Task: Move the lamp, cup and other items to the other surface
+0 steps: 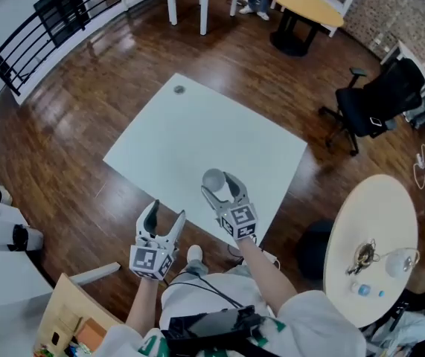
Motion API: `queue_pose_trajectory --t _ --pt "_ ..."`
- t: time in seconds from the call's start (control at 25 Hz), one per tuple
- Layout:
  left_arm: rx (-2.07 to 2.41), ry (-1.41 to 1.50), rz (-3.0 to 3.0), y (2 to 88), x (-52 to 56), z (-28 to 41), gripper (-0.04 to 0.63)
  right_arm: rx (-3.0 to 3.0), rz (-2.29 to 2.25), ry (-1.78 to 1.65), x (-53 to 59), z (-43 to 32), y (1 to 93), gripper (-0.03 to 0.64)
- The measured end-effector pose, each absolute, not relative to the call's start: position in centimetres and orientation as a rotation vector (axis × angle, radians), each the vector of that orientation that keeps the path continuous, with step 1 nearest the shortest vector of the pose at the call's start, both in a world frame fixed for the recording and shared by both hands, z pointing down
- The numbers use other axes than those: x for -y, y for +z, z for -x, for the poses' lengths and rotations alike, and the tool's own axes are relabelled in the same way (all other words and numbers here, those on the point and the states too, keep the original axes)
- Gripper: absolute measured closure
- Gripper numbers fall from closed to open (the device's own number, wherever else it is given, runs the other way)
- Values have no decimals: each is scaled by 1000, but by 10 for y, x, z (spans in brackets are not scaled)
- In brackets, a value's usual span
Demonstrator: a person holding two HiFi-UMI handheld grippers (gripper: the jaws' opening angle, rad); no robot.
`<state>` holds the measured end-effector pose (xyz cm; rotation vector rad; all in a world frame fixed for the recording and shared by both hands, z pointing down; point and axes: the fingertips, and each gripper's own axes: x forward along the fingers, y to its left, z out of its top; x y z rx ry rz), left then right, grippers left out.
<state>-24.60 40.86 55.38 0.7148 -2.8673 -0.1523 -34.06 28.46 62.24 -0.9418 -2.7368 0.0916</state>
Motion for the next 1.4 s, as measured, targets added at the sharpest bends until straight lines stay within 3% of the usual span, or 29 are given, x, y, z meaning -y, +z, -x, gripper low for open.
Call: queue_pose_trajectory --t 0.24,0.48,0.84,1.4 --pt "2761 -158 -1099 543 -283 240 287 2891 747 147 -172 267 581 270" --pt "2547 -114 -1574 527 -143 214 287 3006 234 204 -34 183 553 270" --pt "2169 -27 -2105 533 43 119 287 2984 -452 247 132 41 564 269" --pt "1695 71 -2422 558 189 2 288 2776 -1175 365 279 -113 621 268"
